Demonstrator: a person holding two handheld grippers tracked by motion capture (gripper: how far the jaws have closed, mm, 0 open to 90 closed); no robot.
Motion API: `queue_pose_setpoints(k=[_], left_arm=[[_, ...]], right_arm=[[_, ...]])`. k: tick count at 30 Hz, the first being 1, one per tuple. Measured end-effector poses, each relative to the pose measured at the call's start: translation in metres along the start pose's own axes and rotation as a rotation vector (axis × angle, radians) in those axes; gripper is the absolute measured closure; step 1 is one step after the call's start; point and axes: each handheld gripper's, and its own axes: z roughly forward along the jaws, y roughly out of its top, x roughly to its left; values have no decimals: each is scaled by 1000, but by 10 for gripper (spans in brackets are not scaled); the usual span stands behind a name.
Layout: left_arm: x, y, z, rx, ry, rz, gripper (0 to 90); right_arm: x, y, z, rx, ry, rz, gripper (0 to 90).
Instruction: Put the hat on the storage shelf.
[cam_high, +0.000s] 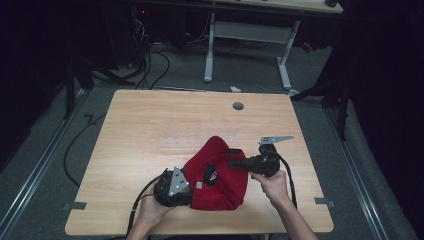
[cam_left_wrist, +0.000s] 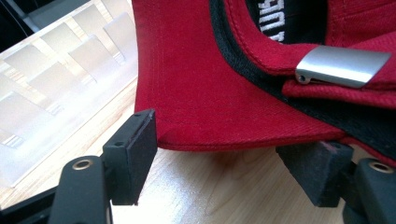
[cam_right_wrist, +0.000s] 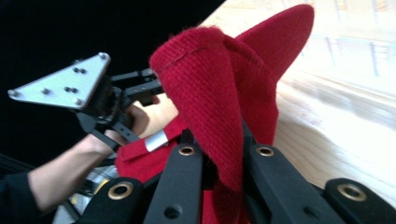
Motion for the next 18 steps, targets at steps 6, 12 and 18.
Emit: queue_pose_setpoints(k=[6, 12, 18], left_arm=[[-1, 2, -2, -24, -13, -12, 280], [-3, 2, -2, -25, -8, 22, 304], [-8, 6, -4, -57, -44, 17, 388]], right_arm=[[0, 1, 1, 9, 12, 11, 874], [-2, 1, 2, 17, 24, 23, 874], [-1, 5, 8, 16, 16, 16, 874]])
